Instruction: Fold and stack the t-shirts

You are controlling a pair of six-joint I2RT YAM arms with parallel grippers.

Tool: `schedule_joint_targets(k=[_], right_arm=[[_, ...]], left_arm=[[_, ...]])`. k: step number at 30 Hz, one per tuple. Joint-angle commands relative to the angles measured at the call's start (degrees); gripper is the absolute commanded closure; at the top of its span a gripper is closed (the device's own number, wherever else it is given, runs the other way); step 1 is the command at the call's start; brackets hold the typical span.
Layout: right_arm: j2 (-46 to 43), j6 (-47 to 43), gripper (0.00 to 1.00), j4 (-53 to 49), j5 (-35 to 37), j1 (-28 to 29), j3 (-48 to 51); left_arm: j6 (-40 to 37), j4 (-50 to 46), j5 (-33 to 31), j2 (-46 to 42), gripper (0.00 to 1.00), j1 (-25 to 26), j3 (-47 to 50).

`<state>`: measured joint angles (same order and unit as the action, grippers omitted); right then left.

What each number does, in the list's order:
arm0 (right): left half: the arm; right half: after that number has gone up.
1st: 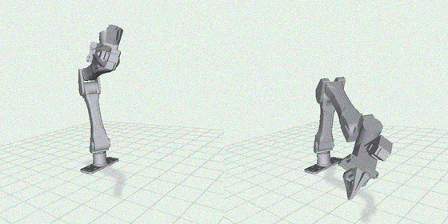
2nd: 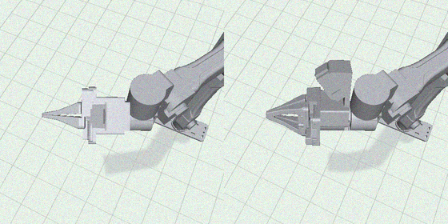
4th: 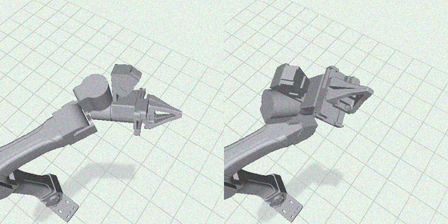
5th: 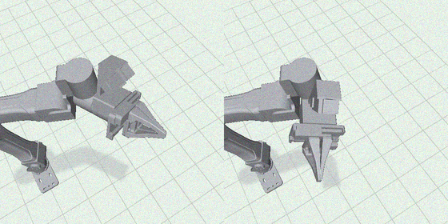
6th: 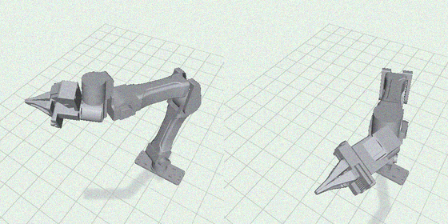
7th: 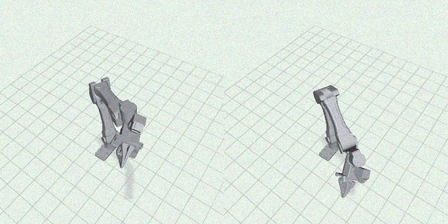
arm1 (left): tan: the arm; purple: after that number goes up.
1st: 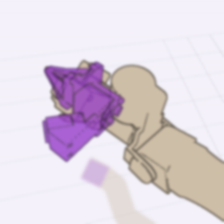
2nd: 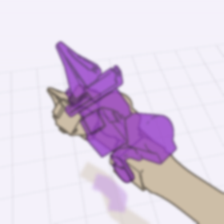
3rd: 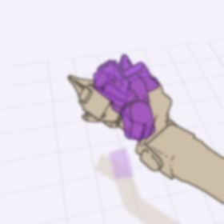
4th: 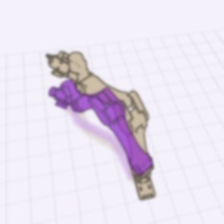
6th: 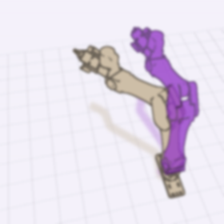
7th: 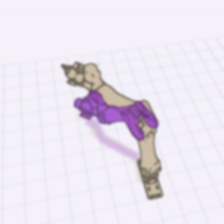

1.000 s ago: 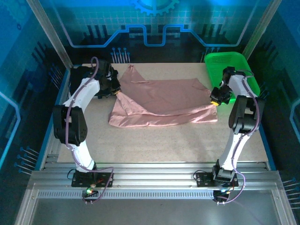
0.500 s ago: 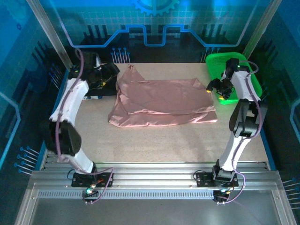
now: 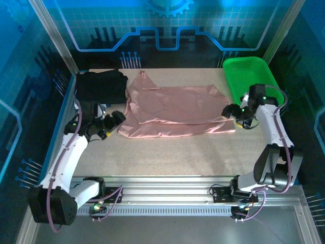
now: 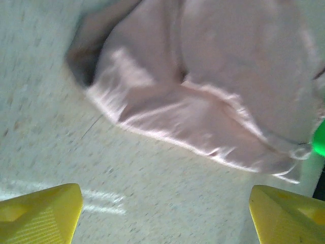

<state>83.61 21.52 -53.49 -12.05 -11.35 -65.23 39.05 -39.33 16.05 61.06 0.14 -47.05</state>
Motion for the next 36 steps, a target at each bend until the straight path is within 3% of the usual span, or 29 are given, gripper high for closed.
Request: schedule_joint_targets(k=[1,10,22,25,30,33,36], right_arm=[[1.4,1.4,0.25,4.1,-0.2,-2.2,4.2],[11.3,5.6,0.35,14.0,-0.6,-5.7,5.9],[23.0,9.9,0.47,16.7,1.9,-4.9,-0.4],[24.5,9.8,0.64,15.0,3.2,-4.3,-2.7],[24.1,9.4,0.9,12.8,5.4,-3.6,-3.0],[22.6,8.3,0.97,11.1,7.6,-3.7,-2.4],[20.2,6.6,0.97,9.4,10.0,-3.7,-1.4]], left_arm=[[3.0,7.4,3.3,1.5,0.16,-0.4,3.0],[5.3,20.6,3.2,12.1,0.24,-0.3,7.8],[5.3,28.6,1.0,29.2,0.36,0.5,2.6],[4.8,27.8,-1.2,32.3,0.47,0.5,1.9],[3.0,24.0,-5.4,34.6,0.78,0.5,-0.6],[1.8,21.5,-7.8,34.7,0.97,0.5,-1.8],[0.9,20.4,-9.2,33.2,1.0,0.5,-0.8]])
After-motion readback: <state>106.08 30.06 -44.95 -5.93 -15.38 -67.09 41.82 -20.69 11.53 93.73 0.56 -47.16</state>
